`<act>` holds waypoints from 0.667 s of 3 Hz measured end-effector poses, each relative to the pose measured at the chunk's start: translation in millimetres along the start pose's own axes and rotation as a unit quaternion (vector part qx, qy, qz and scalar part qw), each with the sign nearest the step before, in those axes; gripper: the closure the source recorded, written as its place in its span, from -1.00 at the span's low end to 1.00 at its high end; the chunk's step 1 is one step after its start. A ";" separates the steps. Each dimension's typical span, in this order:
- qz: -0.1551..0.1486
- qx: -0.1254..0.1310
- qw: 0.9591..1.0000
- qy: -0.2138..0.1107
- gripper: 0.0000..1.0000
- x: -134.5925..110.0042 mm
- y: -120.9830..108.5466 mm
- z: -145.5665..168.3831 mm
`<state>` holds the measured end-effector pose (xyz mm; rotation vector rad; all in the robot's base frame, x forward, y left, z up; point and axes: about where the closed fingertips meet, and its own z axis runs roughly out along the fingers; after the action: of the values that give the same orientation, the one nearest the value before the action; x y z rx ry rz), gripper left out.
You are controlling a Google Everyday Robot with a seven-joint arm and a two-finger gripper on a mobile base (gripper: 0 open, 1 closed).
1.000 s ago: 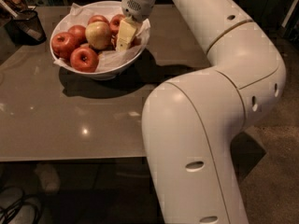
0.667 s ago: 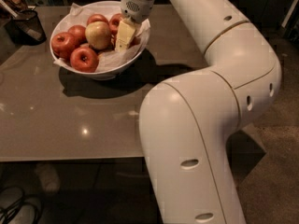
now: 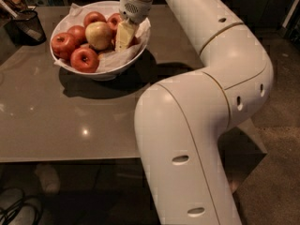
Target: Pick apple from white bowl
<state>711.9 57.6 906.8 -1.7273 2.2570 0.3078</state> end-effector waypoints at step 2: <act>-0.001 0.000 1.000 0.000 0.81 -0.4 -0.4 0.3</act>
Offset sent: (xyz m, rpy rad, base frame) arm 0.0005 0.0004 -0.0002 0.0003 -0.0009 0.0012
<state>712.4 58.0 906.6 -1.7284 2.2552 0.3075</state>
